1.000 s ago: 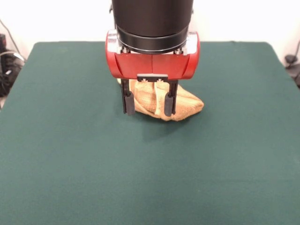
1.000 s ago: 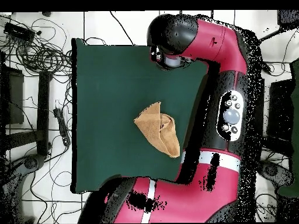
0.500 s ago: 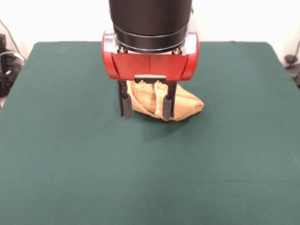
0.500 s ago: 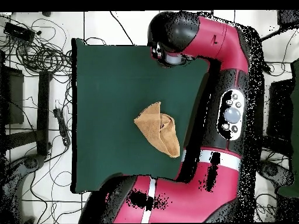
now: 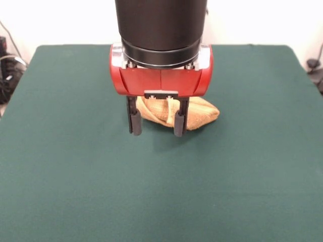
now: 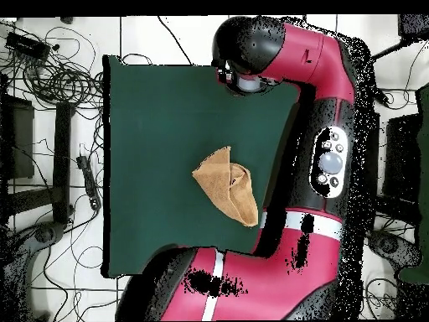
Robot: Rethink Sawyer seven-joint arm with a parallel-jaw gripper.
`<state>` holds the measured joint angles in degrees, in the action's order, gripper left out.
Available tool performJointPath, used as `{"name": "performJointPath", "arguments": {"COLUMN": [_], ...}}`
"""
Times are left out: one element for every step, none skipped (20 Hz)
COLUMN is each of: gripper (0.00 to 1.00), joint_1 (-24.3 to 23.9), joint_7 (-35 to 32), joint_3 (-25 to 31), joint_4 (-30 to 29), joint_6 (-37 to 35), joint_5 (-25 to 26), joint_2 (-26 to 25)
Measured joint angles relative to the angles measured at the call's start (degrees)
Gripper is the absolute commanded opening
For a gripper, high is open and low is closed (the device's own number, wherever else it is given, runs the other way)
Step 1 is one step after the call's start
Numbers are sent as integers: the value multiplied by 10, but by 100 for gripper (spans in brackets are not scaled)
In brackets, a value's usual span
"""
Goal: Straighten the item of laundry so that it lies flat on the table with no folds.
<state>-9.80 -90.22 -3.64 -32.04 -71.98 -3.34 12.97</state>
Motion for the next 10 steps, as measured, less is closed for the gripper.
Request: {"name": "performJointPath", "arguments": {"gripper": [100, 100, 100, 100, 100, 100, 100, 100, 100, 100], "joint_1": [0, 0, 0, 0, -1, -1, -1, -1, -1, -1], "joint_7": [0, 0, 0, 0, 0, 0, 0, 0, 0, 0], "joint_3": [0, 0, 0, 0, 0, 0, 0, 0, 0, 0], "joint_4": [1, 2, 3, 5, 7, 8, 11, 13, 14, 17], "joint_6": [-4, -5, -7, -10, -12, -14, -17, -19, -21, -24], "joint_5": [0, 0, 0, 0, 0, 0, 0, 0, 0, 0], "joint_2": [0, 0, 0, 0, 0, 0, 0, 0, 0, 0]}}
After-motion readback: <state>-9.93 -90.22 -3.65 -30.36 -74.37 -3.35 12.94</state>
